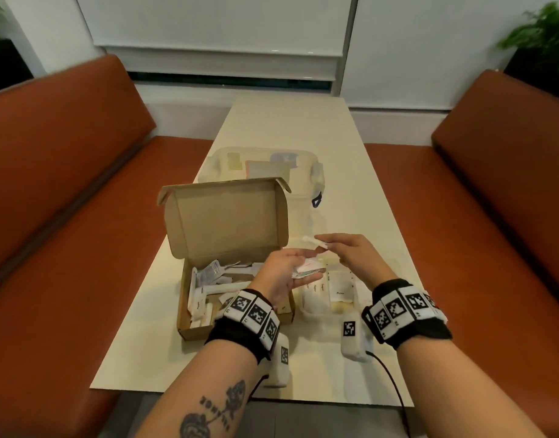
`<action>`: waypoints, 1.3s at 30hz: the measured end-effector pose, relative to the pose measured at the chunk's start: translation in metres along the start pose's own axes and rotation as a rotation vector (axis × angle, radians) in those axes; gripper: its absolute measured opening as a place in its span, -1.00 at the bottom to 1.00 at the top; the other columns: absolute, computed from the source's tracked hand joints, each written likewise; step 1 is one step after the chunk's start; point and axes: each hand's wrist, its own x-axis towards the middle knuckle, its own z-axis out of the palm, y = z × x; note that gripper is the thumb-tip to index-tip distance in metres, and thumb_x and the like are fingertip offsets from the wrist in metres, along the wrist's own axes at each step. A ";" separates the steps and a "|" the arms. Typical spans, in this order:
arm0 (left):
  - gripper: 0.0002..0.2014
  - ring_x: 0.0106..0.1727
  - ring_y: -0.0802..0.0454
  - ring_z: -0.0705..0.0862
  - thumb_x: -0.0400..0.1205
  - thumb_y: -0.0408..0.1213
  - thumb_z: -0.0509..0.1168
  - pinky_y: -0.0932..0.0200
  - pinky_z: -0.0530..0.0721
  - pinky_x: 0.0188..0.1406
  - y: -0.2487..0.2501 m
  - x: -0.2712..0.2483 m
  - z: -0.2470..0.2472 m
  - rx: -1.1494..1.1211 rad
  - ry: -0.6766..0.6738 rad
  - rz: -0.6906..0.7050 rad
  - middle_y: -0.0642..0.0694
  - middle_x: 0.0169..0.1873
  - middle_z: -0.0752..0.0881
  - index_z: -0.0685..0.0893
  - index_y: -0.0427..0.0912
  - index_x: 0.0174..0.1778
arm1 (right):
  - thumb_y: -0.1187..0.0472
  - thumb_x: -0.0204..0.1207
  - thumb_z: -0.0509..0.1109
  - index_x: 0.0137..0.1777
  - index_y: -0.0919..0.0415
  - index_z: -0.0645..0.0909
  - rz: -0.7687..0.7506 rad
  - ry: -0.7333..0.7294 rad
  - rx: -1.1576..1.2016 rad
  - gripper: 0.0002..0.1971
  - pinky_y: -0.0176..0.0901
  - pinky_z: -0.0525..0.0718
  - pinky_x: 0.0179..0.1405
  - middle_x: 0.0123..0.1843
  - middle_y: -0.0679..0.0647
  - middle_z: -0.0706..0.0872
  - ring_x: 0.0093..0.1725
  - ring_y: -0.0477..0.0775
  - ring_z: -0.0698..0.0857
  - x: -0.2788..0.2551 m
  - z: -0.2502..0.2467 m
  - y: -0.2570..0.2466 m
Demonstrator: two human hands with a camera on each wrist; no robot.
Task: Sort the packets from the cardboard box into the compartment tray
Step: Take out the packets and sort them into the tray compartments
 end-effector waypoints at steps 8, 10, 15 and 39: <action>-0.71 -0.04 -0.05 0.74 0.67 -0.44 0.26 0.26 0.79 -0.15 -0.013 0.020 0.032 -0.104 0.045 0.077 -0.35 0.04 0.71 0.58 -0.58 0.23 | 0.38 0.53 0.34 0.06 0.08 0.75 -0.039 -0.046 -0.185 -0.75 -0.35 0.61 -0.08 -0.08 -0.06 0.76 -0.21 -0.22 0.63 0.005 -0.033 0.008; -0.71 -0.02 -0.05 0.72 0.67 -0.44 0.26 0.25 0.79 -0.16 -0.016 0.025 0.032 -0.122 0.092 0.095 -0.36 0.07 0.68 0.57 -0.58 0.23 | 0.39 0.49 0.43 0.05 0.11 0.73 -0.068 0.013 -0.088 -0.78 -0.38 0.66 -0.15 -0.14 -0.04 0.71 -0.27 -0.17 0.67 0.006 -0.035 0.007; -0.74 0.03 -0.03 0.69 0.67 -0.43 0.26 0.28 0.78 -0.20 -0.019 0.028 0.031 -0.150 0.082 0.097 -0.27 0.05 0.69 0.61 -0.51 0.21 | 0.40 0.37 0.55 0.04 0.25 0.66 -0.068 0.314 0.185 -0.74 -0.19 0.73 -0.10 -0.40 -0.01 0.58 -0.33 -0.03 0.68 0.009 -0.038 0.013; -0.76 -0.14 0.01 0.66 0.67 -0.45 0.24 0.28 0.75 -0.28 -0.014 0.025 -0.010 0.132 0.248 0.219 -0.19 -0.08 0.69 0.68 -0.34 0.23 | 0.23 0.35 0.60 0.03 0.25 0.63 0.124 -0.060 -0.494 -0.70 -0.41 0.47 -0.44 -0.23 0.09 0.75 -0.40 -0.15 0.61 0.025 0.002 0.022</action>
